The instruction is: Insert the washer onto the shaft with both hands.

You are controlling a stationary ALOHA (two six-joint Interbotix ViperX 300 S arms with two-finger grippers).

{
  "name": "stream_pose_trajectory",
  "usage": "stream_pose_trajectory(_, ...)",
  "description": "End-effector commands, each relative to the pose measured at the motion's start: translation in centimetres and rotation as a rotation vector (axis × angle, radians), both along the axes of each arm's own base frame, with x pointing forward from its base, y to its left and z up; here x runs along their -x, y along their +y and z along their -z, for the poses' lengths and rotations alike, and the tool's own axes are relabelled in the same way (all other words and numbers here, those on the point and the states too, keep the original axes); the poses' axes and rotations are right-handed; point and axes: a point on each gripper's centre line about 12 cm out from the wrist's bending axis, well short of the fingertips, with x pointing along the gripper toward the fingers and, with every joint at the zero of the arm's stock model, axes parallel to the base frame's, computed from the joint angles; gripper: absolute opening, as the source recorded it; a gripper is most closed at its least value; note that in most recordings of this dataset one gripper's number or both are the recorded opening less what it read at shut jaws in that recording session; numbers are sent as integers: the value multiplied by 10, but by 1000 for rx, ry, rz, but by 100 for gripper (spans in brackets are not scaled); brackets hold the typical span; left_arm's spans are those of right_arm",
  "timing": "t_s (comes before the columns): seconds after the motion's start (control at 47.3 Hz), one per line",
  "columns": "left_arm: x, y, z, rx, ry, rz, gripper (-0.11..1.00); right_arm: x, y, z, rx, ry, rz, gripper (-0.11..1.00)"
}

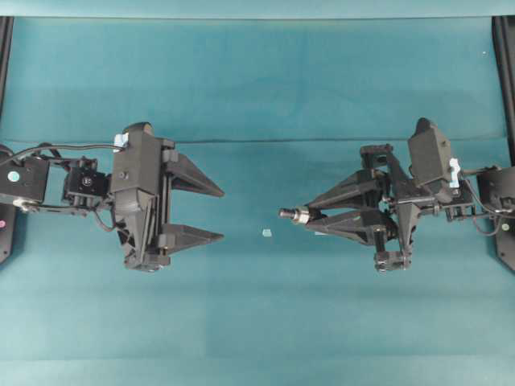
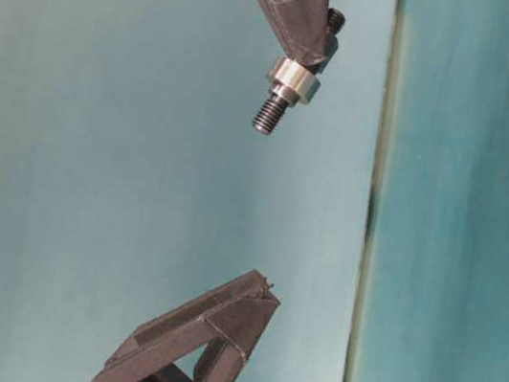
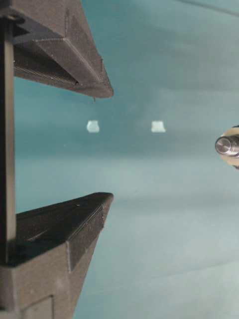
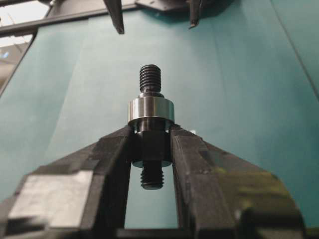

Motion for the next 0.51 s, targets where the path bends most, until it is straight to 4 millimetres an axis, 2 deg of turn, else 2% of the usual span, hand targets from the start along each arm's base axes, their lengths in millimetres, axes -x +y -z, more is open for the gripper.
stream_pose_trajectory(0.0, -1, -1, -9, 1, -29, 2, 80, 0, -1, -4, 2, -17, 4, 0)
stream_pose_trajectory(0.486, -1, 0, -8, 1, -26, 0, 80, 3, -1, -3, 1, -16, 4, 0)
